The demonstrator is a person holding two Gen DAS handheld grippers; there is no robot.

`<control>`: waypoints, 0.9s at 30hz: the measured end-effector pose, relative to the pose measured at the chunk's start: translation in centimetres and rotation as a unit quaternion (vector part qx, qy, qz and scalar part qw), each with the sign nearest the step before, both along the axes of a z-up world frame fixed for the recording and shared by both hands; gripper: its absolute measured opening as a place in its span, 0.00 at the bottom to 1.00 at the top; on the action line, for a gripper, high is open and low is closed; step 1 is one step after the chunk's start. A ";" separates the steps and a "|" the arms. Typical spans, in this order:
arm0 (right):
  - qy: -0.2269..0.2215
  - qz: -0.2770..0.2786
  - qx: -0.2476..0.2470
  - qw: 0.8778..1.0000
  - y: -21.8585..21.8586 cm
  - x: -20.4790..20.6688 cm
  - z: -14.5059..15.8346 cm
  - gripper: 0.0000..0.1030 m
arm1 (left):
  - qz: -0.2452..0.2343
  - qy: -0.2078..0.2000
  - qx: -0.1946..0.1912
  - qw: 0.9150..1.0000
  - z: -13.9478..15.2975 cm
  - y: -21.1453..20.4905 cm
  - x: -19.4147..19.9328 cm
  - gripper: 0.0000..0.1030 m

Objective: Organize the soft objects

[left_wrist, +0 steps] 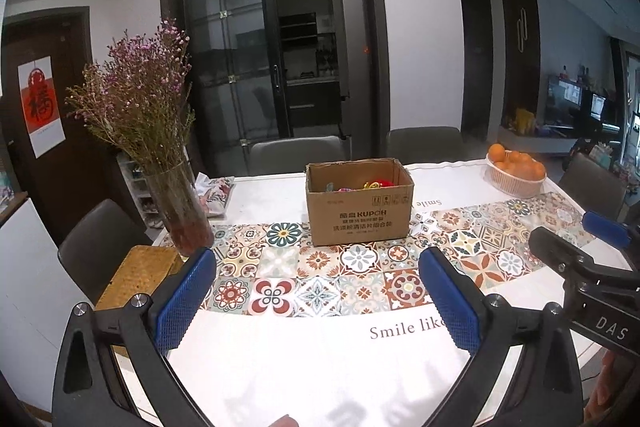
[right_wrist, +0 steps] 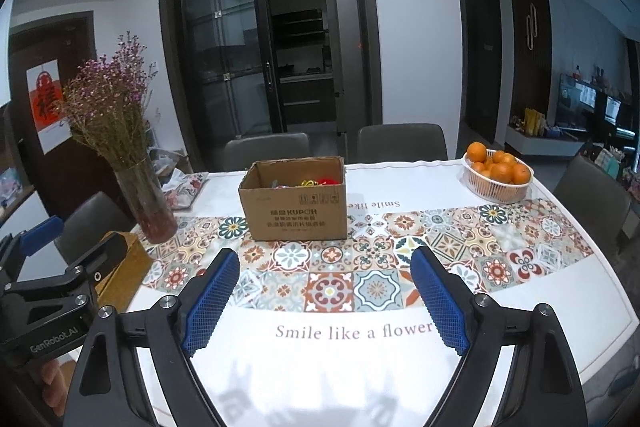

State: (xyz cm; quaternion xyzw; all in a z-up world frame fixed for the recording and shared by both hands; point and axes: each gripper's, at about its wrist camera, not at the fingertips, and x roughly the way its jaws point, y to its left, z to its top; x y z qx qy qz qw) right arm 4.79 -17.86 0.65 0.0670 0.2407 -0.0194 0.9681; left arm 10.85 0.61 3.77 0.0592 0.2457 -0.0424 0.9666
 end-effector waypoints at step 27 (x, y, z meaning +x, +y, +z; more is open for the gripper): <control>-0.009 -0.006 -0.005 1.000 -0.7 -3.8 0.1 0.86 | -0.009 -0.007 0.003 1.000 -0.1 -0.9 -3.5 1.00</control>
